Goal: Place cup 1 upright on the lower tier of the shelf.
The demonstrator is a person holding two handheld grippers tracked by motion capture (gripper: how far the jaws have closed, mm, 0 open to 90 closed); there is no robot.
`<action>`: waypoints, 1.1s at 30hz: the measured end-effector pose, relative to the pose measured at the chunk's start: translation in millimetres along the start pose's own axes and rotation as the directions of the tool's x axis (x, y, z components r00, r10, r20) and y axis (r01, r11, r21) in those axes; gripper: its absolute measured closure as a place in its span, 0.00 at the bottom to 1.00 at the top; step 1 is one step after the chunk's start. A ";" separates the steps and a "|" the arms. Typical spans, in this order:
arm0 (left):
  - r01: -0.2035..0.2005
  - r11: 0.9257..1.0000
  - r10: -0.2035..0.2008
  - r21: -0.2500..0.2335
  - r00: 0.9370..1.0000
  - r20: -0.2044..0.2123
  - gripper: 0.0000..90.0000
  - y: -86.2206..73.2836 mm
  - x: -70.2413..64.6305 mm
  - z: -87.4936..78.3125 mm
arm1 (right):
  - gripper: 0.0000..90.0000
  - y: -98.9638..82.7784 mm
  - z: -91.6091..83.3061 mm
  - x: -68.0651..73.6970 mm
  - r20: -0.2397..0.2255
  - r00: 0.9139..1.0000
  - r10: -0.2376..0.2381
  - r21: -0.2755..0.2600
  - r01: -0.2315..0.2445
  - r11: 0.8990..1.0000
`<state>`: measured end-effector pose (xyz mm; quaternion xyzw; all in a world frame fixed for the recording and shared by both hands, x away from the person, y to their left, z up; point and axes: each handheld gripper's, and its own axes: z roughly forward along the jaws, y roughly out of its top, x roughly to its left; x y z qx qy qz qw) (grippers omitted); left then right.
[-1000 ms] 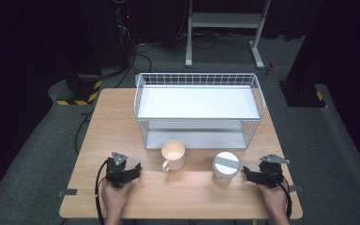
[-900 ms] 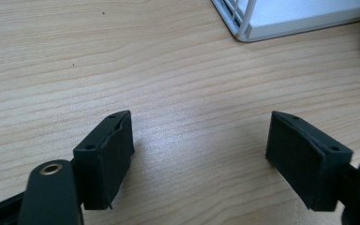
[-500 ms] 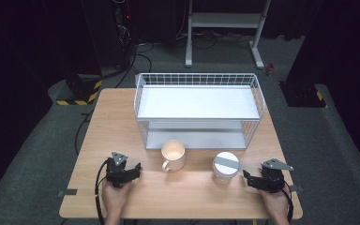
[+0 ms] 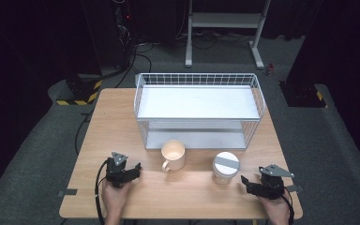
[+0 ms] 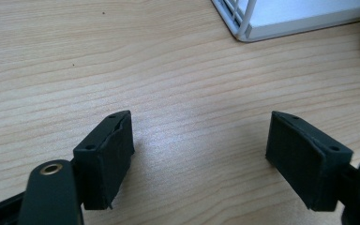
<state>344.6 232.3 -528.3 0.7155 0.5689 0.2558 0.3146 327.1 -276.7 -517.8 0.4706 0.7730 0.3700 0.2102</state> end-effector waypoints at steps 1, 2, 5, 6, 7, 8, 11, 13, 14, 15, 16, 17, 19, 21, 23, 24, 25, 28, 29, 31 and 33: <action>0.000 1.000 0.000 0.000 1.000 0.000 0.26 0.0 0.0 0.0 | 0.17 0.0 0.0 0.0 0.000 1.000 0.000 0.000 0.000 1.000; 0.000 1.000 0.000 0.000 1.000 0.000 0.26 0.0 0.0 0.0 | 0.17 -0.7 -1.9 3.3 -0.011 1.000 -0.005 -0.003 0.005 1.000; 0.000 1.000 0.000 0.000 1.000 0.000 0.26 0.0 0.0 0.0 | 0.17 -1.9 -3.5 6.8 -0.023 1.000 -0.013 -0.007 0.013 1.000; 0.000 1.000 0.000 0.000 1.000 0.000 0.26 0.0 0.0 0.0 | 0.17 -3.2 -4.5 10.7 -0.035 0.999 -0.015 -0.004 0.015 1.000; 0.000 1.000 0.000 0.000 1.000 0.000 0.26 0.0 0.0 0.0 | 0.17 -3.6 -4.5 12.0 -0.039 0.999 -0.028 -0.006 0.027 1.000; 0.000 1.000 0.000 0.000 1.000 0.000 0.26 0.0 0.0 0.0 | 0.17 -4.3 -4.7 13.9 -0.044 0.999 -0.027 -0.004 0.027 1.000; 0.000 1.000 0.000 0.000 1.000 0.000 0.26 0.0 0.0 0.0 | 0.17 -5.4 -4.6 17.1 -0.053 0.998 -0.026 -0.001 0.026 1.000; 0.000 1.000 0.000 0.000 1.000 0.000 0.26 0.0 0.0 0.0 | 0.17 -6.0 -4.0 19.3 -0.061 0.997 -0.038 -0.001 0.038 0.999; 0.000 1.000 0.000 0.000 1.000 0.000 0.26 0.0 0.0 0.0 | 0.17 -6.6 -4.1 22.1 -0.069 0.997 -0.036 -0.002 0.036 0.999; 0.000 1.000 0.000 0.000 1.000 0.000 0.26 0.0 0.0 0.0 | 0.17 -7.0 -4.1 23.4 -0.073 0.997 -0.036 -0.004 0.035 0.999; 0.000 1.000 0.000 0.000 1.000 0.000 0.26 0.0 0.0 0.0 | 0.17 -7.1 -4.0 24.1 -0.077 0.996 -0.040 -0.007 0.040 0.999; 0.000 1.000 0.000 0.000 1.000 0.000 0.26 0.0 0.0 0.0 | 0.17 -7.2 -4.0 25.8 -0.082 0.996 -0.037 -0.007 0.037 0.999; 0.000 1.000 0.000 0.000 1.000 0.000 0.26 0.0 0.0 0.0 | 0.16 -7.2 -3.9 29.2 -0.093 0.995 -0.046 -0.012 0.045 0.999; 0.000 1.000 0.000 0.000 1.000 0.000 0.26 0.0 0.0 0.0 | 0.16 -7.0 -3.6 32.2 -0.104 0.993 -0.052 -0.016 0.051 0.999; 0.000 1.000 0.000 0.000 1.000 0.000 0.26 0.0 0.0 0.0 | 0.16 -6.2 -3.5 35.9 -0.113 0.992 -0.058 -0.017 0.056 0.998; 0.000 1.000 0.000 0.000 1.000 0.000 0.26 0.0 0.0 0.0 | 0.16 -5.9 -3.2 37.1 -0.113 0.991 -0.071 -0.023 0.069 0.997; 0.000 1.000 0.000 0.000 1.000 0.000 0.26 0.0 0.0 0.0 | 0.16 -5.9 -3.2 37.1 -0.113 0.991 -0.071 -0.023 0.069 0.997; 0.000 1.000 0.000 0.000 1.000 0.000 0.26 0.0 0.0 0.0 | 0.16 -5.0 -0.9 42.0 -0.130 0.988 -0.083 -0.026 0.080 0.996; 0.000 1.000 0.000 0.000 1.000 0.000 0.26 0.0 0.0 0.0 | 0.16 -4.5 0.2 43.3 -0.134 0.987 -0.084 -0.025 0.082 0.996; 0.000 1.000 0.000 0.000 1.000 0.000 0.26 0.0 0.0 0.0 | 0.15 -3.3 1.3 45.3 -0.142 0.986 -0.084 -0.027 0.081 0.996; 0.000 1.000 0.000 0.000 1.000 0.000 0.26 0.0 0.0 0.0 | 0.15 -1.5 1.9 47.0 -0.147 0.985 -0.091 -0.030 0.087 0.996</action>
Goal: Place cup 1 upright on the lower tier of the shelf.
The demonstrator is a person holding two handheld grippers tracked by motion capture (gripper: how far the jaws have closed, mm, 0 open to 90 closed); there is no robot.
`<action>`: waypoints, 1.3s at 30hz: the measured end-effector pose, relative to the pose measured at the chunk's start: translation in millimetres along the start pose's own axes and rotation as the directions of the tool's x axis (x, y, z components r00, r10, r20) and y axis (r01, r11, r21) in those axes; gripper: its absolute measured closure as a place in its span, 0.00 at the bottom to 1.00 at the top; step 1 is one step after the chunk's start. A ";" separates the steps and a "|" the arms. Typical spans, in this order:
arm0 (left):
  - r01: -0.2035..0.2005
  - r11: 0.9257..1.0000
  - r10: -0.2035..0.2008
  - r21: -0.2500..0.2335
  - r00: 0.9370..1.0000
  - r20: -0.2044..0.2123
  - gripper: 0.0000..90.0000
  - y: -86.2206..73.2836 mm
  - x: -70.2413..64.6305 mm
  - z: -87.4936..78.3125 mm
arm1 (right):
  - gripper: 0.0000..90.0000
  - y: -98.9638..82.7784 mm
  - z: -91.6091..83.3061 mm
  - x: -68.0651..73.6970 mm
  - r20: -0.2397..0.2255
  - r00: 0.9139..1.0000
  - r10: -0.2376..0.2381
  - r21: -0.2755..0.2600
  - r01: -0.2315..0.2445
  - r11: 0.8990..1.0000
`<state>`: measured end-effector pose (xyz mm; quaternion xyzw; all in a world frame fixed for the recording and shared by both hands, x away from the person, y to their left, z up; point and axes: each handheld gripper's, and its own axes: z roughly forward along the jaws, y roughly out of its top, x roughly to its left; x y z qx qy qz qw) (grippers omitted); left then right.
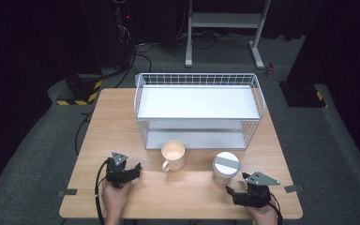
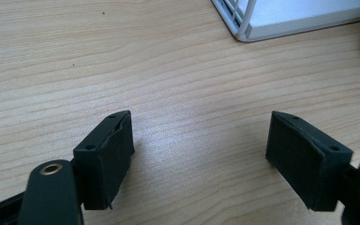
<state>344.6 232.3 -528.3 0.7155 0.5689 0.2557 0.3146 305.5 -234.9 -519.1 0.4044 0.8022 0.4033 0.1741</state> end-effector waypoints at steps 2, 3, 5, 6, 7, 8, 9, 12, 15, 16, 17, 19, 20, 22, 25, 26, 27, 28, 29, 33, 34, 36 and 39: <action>0.000 1.000 0.000 0.000 1.000 0.000 0.26 0.0 0.0 0.0 | 0.15 1.1 0.3 1.1 -0.002 1.000 0.001 -0.001 -0.001 1.000; 0.000 1.000 0.000 0.000 1.000 0.000 0.26 0.0 0.0 0.0 | 0.15 3.2 1.4 2.5 -0.005 1.000 -0.006 -0.005 0.006 1.000; 0.000 1.000 0.000 0.000 1.000 0.000 0.26 0.0 0.0 0.0 | 0.15 4.6 2.4 3.5 -0.010 1.000 -0.006 -0.009 0.006 1.000; 0.000 1.000 0.000 0.000 1.000 0.000 0.26 0.0 0.0 0.0 | 0.15 5.2 3.1 3.9 -0.010 1.000 -0.009 -0.011 0.009 1.000; 0.000 1.000 0.000 0.000 1.000 0.000 0.26 0.0 0.0 0.0 | 0.14 6.1 3.9 4.3 -0.012 1.000 -0.012 -0.014 0.012 1.000; 0.000 1.000 0.000 0.000 1.000 0.000 0.26 0.0 0.0 0.0 | 0.14 6.9 4.6 4.6 -0.013 1.000 -0.015 -0.015 0.014 1.000; 0.000 1.000 0.000 0.000 1.000 0.000 0.26 0.0 0.0 0.0 | 0.14 7.7 5.1 5.2 -0.013 1.000 -0.015 -0.015 0.015 1.000; 0.000 1.000 0.000 0.000 1.000 0.000 0.26 0.0 0.0 0.0 | 0.14 10.3 6.1 6.6 -0.007 0.999 -0.035 -0.021 0.035 0.999; 0.000 1.000 0.000 0.000 1.000 0.000 0.26 0.0 0.0 0.0 | 0.13 13.0 7.6 7.0 -0.010 0.999 -0.036 -0.019 0.036 0.999; 0.000 1.000 0.000 0.000 1.000 0.000 0.26 0.0 0.0 0.0 | 0.13 14.0 8.3 6.9 -0.010 0.999 -0.038 -0.020 0.038 0.999; 0.000 1.000 0.000 0.000 1.000 0.000 0.26 0.0 0.0 0.0 | 0.13 15.0 8.9 6.9 -0.011 0.999 -0.039 -0.023 0.039 0.999; 0.000 1.000 0.000 0.000 1.000 0.000 0.26 0.0 0.0 0.0 | 0.13 17.3 10.0 7.4 -0.014 0.999 -0.040 -0.026 0.040 0.999; 0.000 1.000 0.000 0.000 1.000 0.000 0.26 0.0 0.0 0.0 | 0.13 18.2 10.7 7.5 -0.013 0.999 -0.046 -0.028 0.046 0.999; 0.000 1.000 0.000 0.000 1.000 0.000 0.26 0.0 0.0 0.0 | 0.13 19.7 11.9 8.2 -0.016 0.999 -0.043 -0.029 0.043 0.999; 0.000 1.000 0.000 0.000 1.000 0.000 0.26 0.0 0.0 0.0 | 0.12 22.4 15.0 9.0 -0.021 0.999 -0.045 -0.033 0.045 0.998; 0.000 1.000 0.000 0.000 1.000 0.000 0.26 0.0 0.0 0.0 | 0.12 23.1 15.8 9.1 -0.023 0.999 -0.049 -0.037 0.048 0.998; 0.000 1.000 0.000 0.000 1.000 0.000 0.26 0.0 0.0 0.0 | 0.12 23.9 16.6 9.3 -0.025 0.999 -0.048 -0.037 0.048 0.998; 0.000 1.000 0.000 0.000 1.000 0.000 0.26 0.0 0.0 0.0 | 0.12 25.1 18.0 9.8 -0.028 0.998 -0.050 -0.040 0.049 0.998; 0.000 1.000 0.000 0.000 1.000 0.000 0.26 0.0 0.0 0.0 | 0.12 25.9 18.7 10.4 -0.029 0.998 -0.047 -0.040 0.046 0.998; 0.000 1.000 0.000 0.000 1.000 0.000 0.26 0.0 0.0 0.0 | 0.12 30.0 22.4 11.6 -0.033 0.998 -0.052 -0.047 0.051 0.998; 0.000 1.000 0.000 0.000 1.000 0.000 0.26 0.0 0.0 0.0 | 0.12 30.9 23.4 11.7 -0.035 0.998 -0.050 -0.048 0.049 0.998; 0.000 1.000 0.000 0.000 1.000 0.000 0.26 0.0 0.0 0.0 | 0.13 32.6 25.8 12.1 -0.037 0.998 -0.045 -0.044 0.043 0.998; 0.000 1.000 0.000 0.000 1.000 0.000 0.26 0.0 0.0 0.0 | 0.14 34.9 29.0 12.6 -0.029 0.999 -0.042 -0.047 0.041 0.998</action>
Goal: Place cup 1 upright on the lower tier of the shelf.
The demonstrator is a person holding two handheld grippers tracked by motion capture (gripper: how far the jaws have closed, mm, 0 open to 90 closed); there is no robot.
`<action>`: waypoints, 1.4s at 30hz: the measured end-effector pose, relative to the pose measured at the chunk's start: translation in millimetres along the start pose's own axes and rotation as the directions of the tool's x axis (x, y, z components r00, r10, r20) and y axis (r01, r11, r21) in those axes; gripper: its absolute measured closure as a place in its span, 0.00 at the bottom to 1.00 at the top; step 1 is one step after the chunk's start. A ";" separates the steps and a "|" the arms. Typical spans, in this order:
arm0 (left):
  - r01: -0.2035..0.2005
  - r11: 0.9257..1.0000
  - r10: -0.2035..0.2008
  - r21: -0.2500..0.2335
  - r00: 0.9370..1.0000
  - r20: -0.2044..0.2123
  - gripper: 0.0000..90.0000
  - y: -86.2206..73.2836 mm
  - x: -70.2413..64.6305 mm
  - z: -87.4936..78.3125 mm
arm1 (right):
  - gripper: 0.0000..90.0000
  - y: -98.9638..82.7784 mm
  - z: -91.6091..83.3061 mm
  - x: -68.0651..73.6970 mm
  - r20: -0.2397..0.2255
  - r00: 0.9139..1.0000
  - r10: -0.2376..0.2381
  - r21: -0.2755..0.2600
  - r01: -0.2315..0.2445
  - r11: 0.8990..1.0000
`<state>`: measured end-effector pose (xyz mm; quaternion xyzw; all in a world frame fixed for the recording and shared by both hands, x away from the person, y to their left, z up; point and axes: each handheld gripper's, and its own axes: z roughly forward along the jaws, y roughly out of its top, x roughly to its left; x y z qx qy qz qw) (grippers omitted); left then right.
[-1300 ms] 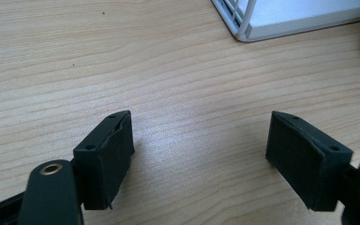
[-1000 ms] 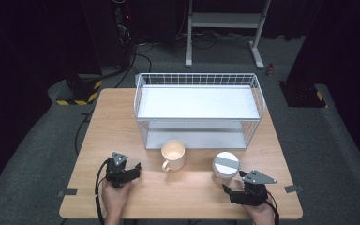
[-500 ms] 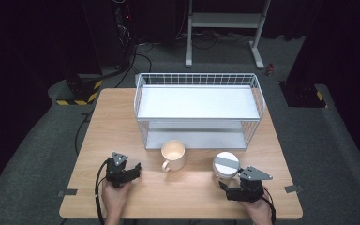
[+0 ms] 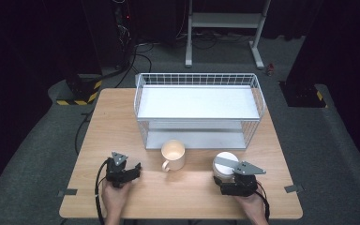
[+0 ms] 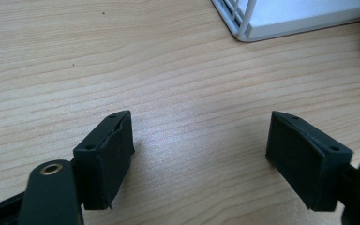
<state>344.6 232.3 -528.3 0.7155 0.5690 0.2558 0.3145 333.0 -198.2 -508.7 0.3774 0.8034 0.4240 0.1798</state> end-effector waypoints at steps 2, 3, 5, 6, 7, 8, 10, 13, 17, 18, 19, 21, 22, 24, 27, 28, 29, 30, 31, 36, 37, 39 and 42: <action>0.000 1.000 0.000 0.000 1.000 0.000 0.26 0.0 0.0 0.0 | 0.15 1.1 0.7 0.2 0.004 1.000 0.000 -0.004 0.000 1.000; 0.000 1.000 0.000 0.000 1.000 0.000 0.26 0.0 0.0 0.0 | 0.16 1.4 0.7 0.1 0.004 1.000 -0.002 -0.007 0.002 1.000; 0.000 1.000 0.000 0.000 1.000 0.000 0.26 0.0 0.0 0.0 | 0.17 1.9 0.7 -0.4 0.007 1.000 0.000 -0.018 0.000 1.000; 0.000 1.000 0.000 0.000 1.000 0.000 0.26 0.0 0.0 0.0 | 0.18 2.2 0.9 -0.5 0.007 1.000 0.001 -0.019 -0.001 1.000; 0.000 1.000 0.000 0.000 1.000 0.000 0.26 0.0 0.0 0.0 | 0.20 2.4 1.1 -0.4 0.006 1.000 -0.003 -0.022 0.003 1.000; 0.000 1.000 0.000 0.000 1.000 0.000 0.26 0.0 0.0 0.0 | 0.20 2.4 1.3 0.4 0.009 1.000 -0.005 -0.029 0.005 1.000; 0.000 1.000 0.000 0.000 1.000 0.000 0.26 0.0 0.0 0.0 | 0.20 2.4 1.7 1.0 0.014 1.000 -0.008 -0.032 0.008 0.999; 0.000 1.000 0.000 0.000 1.000 0.000 0.26 0.0 0.0 0.0 | 0.20 2.6 1.7 0.5 0.014 1.000 -0.004 -0.034 0.005 0.999; 0.000 1.000 0.000 0.000 1.000 0.000 0.26 0.0 0.0 0.0 | 0.20 3.1 2.6 0.3 0.022 1.000 -0.001 -0.037 0.002 0.999; 0.000 1.000 0.000 0.000 1.000 0.000 0.26 0.0 0.0 0.0 | 0.20 3.8 2.8 0.1 0.022 1.000 0.000 -0.036 0.001 0.999; 0.000 1.000 0.000 0.000 1.000 0.000 0.26 0.0 0.0 0.0 | 0.20 4.1 3.0 -0.1 0.021 1.000 -0.004 -0.038 0.004 0.999; 0.000 1.000 0.000 0.000 1.000 0.000 0.26 0.0 0.0 0.0 | 0.20 5.4 3.0 0.5 0.019 1.000 -0.002 -0.036 0.003 0.999; 0.000 1.000 0.000 0.000 1.000 0.000 0.26 0.0 0.0 0.0 | 0.20 6.4 3.1 0.5 0.018 1.000 -0.009 -0.038 0.009 0.999; 0.000 1.000 0.000 0.000 1.000 0.000 0.26 0.0 0.0 0.0 | 0.20 7.6 2.9 0.8 0.019 1.000 -0.008 -0.042 0.009 0.999; 0.000 1.000 0.000 0.000 1.000 0.000 0.26 0.0 0.0 0.0 | 0.20 8.5 3.0 0.3 0.017 1.000 -0.009 -0.043 0.010 0.999; 0.000 1.000 0.000 0.000 1.000 0.000 0.26 0.0 0.0 0.0 | 0.21 9.4 3.0 -0.1 0.019 1.000 -0.008 -0.043 0.009 0.999; 0.000 1.000 0.000 0.000 1.000 0.000 0.26 0.0 0.0 0.0 | 0.21 10.0 2.9 -0.5 0.017 1.000 -0.007 -0.045 0.008 0.999; 0.000 1.000 0.000 0.000 1.000 0.000 0.26 0.0 0.0 0.0 | 0.21 10.6 2.8 -0.9 0.016 1.000 -0.006 -0.047 0.007 0.999; 0.000 1.000 0.000 0.000 1.000 0.000 0.26 0.0 0.0 0.0 | 0.21 11.2 2.4 -1.3 0.015 1.000 -0.005 -0.047 0.006 0.999; 0.000 1.000 0.000 0.000 1.000 0.000 0.26 0.0 0.0 0.0 | 0.21 15.4 0.8 -4.7 0.018 1.000 -0.003 -0.054 0.004 0.999; 0.000 1.000 0.000 0.000 1.000 0.000 0.26 0.0 0.0 0.0 | 0.21 16.0 0.8 -5.4 0.019 1.000 -0.003 -0.053 0.004 0.999; 0.000 1.000 0.000 0.000 1.000 0.000 0.26 0.0 0.0 0.0 | 0.21 17.4 0.8 -6.9 0.022 1.000 -0.001 -0.052 0.002 0.999; 0.000 1.000 0.000 0.000 1.000 0.000 0.26 0.0 0.0 0.0 | 0.21 18.7 0.9 -8.4 0.021 1.000 0.007 -0.053 -0.006 0.999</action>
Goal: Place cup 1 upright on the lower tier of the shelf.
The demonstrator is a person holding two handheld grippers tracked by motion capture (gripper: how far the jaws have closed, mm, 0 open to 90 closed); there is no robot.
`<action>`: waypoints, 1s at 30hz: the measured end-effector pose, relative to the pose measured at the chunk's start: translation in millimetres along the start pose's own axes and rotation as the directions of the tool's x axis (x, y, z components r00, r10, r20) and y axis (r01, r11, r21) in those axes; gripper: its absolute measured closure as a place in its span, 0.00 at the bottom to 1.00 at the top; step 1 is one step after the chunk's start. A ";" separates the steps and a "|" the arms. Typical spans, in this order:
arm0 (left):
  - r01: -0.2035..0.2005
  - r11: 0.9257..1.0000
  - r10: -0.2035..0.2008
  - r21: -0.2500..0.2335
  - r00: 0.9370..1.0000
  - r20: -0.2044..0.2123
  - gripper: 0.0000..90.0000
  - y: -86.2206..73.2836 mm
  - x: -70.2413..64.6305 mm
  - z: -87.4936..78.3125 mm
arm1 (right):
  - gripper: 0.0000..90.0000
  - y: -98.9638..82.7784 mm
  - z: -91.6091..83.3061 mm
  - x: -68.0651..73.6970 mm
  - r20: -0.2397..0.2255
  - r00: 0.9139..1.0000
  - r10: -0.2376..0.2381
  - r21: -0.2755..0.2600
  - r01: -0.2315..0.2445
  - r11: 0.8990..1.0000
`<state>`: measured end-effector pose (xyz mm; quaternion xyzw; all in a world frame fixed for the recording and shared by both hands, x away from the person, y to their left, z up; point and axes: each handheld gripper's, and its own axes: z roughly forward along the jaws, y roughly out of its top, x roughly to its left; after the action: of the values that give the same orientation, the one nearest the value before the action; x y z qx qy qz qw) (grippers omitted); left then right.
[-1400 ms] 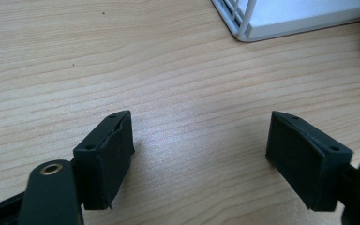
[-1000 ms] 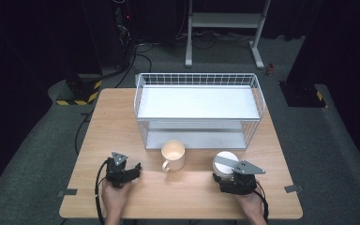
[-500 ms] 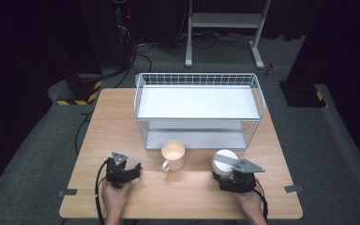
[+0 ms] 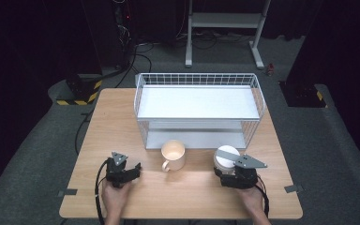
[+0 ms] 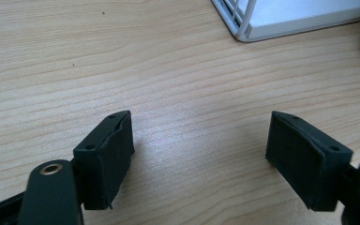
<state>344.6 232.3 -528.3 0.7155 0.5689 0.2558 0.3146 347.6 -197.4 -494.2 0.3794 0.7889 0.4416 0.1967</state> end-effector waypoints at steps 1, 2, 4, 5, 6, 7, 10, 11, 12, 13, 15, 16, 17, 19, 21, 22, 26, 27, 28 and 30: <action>0.000 1.000 0.000 0.000 1.000 0.000 0.26 0.0 0.0 0.0 | 0.21 1.7 0.5 -1.3 0.002 1.000 0.000 0.001 0.000 1.000; 0.000 1.000 0.000 0.000 1.000 0.000 0.26 0.0 0.0 0.0 | 0.21 2.2 0.9 -2.2 0.004 1.000 0.000 -0.001 0.000 1.000; 0.000 1.000 0.000 0.000 1.000 0.000 0.26 0.0 0.0 0.0 | 0.21 3.2 2.3 -4.3 0.005 1.000 0.004 0.003 -0.004 1.000; 0.000 1.000 0.000 0.000 1.000 0.000 0.26 0.0 0.0 0.0 | 0.21 3.7 2.7 -4.8 0.007 1.000 0.007 0.005 -0.007 1.000; 0.000 1.000 0.000 0.000 1.000 0.000 0.26 0.0 0.0 0.0 | 0.21 4.8 3.6 -5.9 0.010 1.000 0.010 0.006 -0.010 1.000; 0.000 1.000 0.000 0.000 1.000 0.000 0.26 0.0 0.0 0.0 | 0.21 4.8 3.6 -5.9 0.010 1.000 0.010 0.006 -0.010 1.000; 0.000 1.000 0.000 0.000 1.000 0.000 0.26 0.0 0.0 0.0 | 0.21 9.3 5.3 -9.3 0.012 1.000 0.018 0.005 -0.018 1.000; 0.000 1.000 0.000 0.000 1.000 0.000 0.26 0.0 0.0 0.0 | 0.21 10.8 6.0 -10.2 0.015 1.000 0.013 0.004 -0.013 1.000; 0.000 1.000 0.000 0.000 1.000 0.000 0.26 0.0 0.0 0.0 | 0.21 12.5 6.7 -11.1 0.019 1.000 0.012 0.003 -0.012 1.000; 0.000 1.000 0.000 0.000 1.000 0.000 0.26 0.0 0.0 0.0 | 0.21 12.5 6.7 -11.1 0.019 1.000 0.012 0.003 -0.012 1.000; 0.001 1.000 -0.001 0.000 1.000 0.000 0.26 0.0 0.0 0.0 | 0.21 15.4 8.5 -13.7 0.025 0.999 0.019 0.004 -0.020 1.000; 0.000 1.000 0.000 0.000 1.000 0.001 0.26 0.0 0.0 0.0 | 0.21 16.7 9.5 -15.0 0.026 0.999 0.019 0.002 -0.019 1.000; 0.000 1.000 0.000 0.000 1.000 0.000 0.26 0.0 0.0 0.0 | 0.21 17.5 10.0 -15.7 0.028 0.999 0.020 0.002 -0.020 1.000; 0.000 1.000 0.000 0.000 1.000 0.000 0.26 0.0 0.0 0.0 | 0.21 18.6 11.1 -16.7 0.029 0.999 0.022 0.000 -0.022 1.000; 0.001 1.000 -0.001 0.000 1.000 0.000 0.26 0.0 0.0 0.0 | 0.21 20.8 13.2 -18.4 0.030 0.999 0.024 0.001 -0.024 1.000; 0.001 1.000 -0.001 0.000 1.000 0.000 0.26 0.0 0.0 0.0 | 0.21 23.1 15.8 -19.7 0.037 0.999 0.024 0.006 -0.025 1.000; 0.001 1.000 -0.001 0.000 1.000 0.000 0.26 0.0 0.0 -0.1 | 0.21 27.3 22.2 -23.4 0.051 0.998 0.027 0.014 -0.027 1.000; 0.001 1.000 -0.001 0.000 1.000 0.000 0.26 0.0 0.0 -0.1 | 0.21 27.3 22.2 -23.4 0.051 0.998 0.027 0.014 -0.027 1.000; 0.000 1.000 0.000 0.001 1.000 0.000 0.26 0.0 0.1 -0.1 | 0.21 29.7 25.6 -25.1 0.058 0.998 0.033 0.012 -0.033 0.999; 0.001 1.000 -0.001 -0.001 1.000 0.000 0.26 -0.1 0.0 0.0 | 0.21 32.0 28.4 -27.1 0.061 0.998 0.034 0.009 -0.035 0.999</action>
<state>344.6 232.3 -528.4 0.7151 0.5691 0.2559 0.3151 396.7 -192.5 -483.0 0.4071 0.7782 0.4292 0.2110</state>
